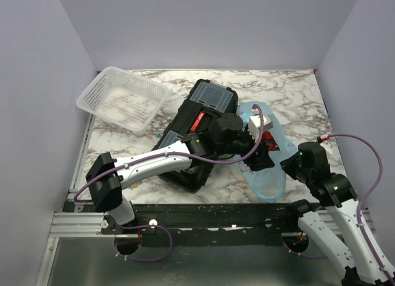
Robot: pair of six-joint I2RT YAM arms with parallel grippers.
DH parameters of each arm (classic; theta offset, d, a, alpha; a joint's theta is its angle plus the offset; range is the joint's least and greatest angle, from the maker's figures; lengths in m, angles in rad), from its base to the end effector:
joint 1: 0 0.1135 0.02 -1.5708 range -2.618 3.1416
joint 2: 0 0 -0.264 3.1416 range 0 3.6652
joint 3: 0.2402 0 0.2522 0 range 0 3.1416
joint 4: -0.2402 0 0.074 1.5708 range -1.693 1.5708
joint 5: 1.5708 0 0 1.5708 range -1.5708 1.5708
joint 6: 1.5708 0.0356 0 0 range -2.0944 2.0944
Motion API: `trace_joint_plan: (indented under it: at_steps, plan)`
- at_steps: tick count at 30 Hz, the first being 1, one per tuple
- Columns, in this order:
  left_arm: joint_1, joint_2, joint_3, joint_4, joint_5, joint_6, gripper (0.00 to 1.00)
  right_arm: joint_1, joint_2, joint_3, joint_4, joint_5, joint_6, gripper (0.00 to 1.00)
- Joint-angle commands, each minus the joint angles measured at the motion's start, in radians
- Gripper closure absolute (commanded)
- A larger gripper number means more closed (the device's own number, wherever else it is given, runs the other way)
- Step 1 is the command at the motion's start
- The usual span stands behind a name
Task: Take the fake fruits out of the plastic bag
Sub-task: Take out the fake fruit from the plastic bag.
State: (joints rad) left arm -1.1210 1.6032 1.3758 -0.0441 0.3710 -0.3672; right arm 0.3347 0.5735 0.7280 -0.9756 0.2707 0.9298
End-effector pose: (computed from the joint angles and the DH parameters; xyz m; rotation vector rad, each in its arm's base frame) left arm 0.1553 -0.3514 0.3518 1.0208 1.7890 -1.3307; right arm 0.1022 0.0254 0.2745 0.8160 2.2279 0.2906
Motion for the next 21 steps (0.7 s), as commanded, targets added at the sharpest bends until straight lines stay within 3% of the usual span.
trace_joint_plan:
  at_steps: [1, 4, 8, 11, 16, 21]
  plan:
    - [-0.022, -0.014, -0.047, 0.046, -0.013, 0.050, 0.35, 0.001, -0.043, 0.041, -0.007, 0.097, 0.023, 0.98]
    - [-0.029, -0.012, -0.080, 0.073, -0.063, 0.075, 0.36, 0.001, -0.046, 0.038, 0.004, 0.089, 0.007, 0.99]
    - [-0.051, 0.034, -0.084, 0.103, -0.153, 0.121, 0.47, 0.001, -0.026, 0.028, 0.000, 0.082, 0.007, 0.99]
    - [-0.063, 0.077, -0.092, 0.152, -0.253, 0.163, 0.49, 0.001, -0.036, 0.027, 0.006, 0.081, 0.004, 0.99]
    - [-0.064, 0.194, 0.006, 0.110, -0.445, 0.171, 0.64, 0.001, -0.043, 0.016, 0.032, 0.038, -0.033, 0.99]
    - [-0.059, 0.258, 0.030, 0.128, -0.473, 0.169, 0.69, 0.000, -0.020, 0.020, 0.006, 0.029, -0.027, 0.99]
